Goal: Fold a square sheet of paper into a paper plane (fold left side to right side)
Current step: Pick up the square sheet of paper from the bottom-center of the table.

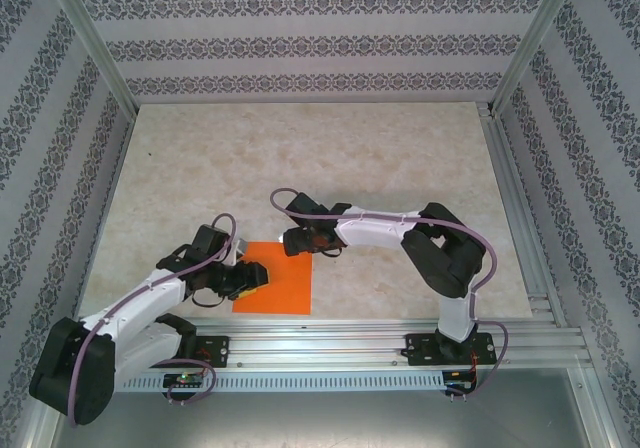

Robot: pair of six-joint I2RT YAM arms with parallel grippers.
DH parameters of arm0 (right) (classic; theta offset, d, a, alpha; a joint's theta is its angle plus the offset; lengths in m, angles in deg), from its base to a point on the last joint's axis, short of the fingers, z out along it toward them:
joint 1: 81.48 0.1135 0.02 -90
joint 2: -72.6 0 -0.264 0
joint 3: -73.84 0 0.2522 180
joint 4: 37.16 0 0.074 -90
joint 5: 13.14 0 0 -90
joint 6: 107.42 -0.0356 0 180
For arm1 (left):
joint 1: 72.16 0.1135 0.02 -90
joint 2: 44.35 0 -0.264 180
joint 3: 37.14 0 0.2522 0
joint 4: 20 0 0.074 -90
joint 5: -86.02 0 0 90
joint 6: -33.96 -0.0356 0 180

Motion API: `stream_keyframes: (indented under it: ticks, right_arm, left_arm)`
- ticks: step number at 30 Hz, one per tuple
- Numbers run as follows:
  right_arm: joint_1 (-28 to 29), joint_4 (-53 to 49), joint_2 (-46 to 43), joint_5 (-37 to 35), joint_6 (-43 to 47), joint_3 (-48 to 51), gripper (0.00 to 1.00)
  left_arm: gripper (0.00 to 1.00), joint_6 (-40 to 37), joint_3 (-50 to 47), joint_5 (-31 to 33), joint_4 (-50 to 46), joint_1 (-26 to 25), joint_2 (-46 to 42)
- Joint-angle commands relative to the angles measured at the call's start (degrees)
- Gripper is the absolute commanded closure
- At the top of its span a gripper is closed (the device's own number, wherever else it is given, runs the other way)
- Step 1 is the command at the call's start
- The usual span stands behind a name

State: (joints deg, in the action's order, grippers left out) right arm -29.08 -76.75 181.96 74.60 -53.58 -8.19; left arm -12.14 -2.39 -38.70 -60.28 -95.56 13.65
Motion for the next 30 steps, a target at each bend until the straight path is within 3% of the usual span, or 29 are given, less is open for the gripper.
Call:
stream_keyframes:
  ticks: [1, 16, 30]
  right_arm:
    - [1.17, -2.21, 0.84, 1.82, -1.01, -1.7, 0.19]
    - [5.58, -2.7, 2.26, 5.46, -2.51, -3.09, 0.21]
    - [5.42, -0.07, 2.7, 6.98, -2.88, -3.05, 0.27]
  left_arm:
    - [0.48, 1.01, -0.52, 2.06, 3.67, -1.6, 1.18]
    - [0.48, 0.4, -0.43, 4.48, 4.81, -2.72, 4.13]
    - [0.51, -0.26, -1.14, 6.53, 6.03, -2.83, 6.75]
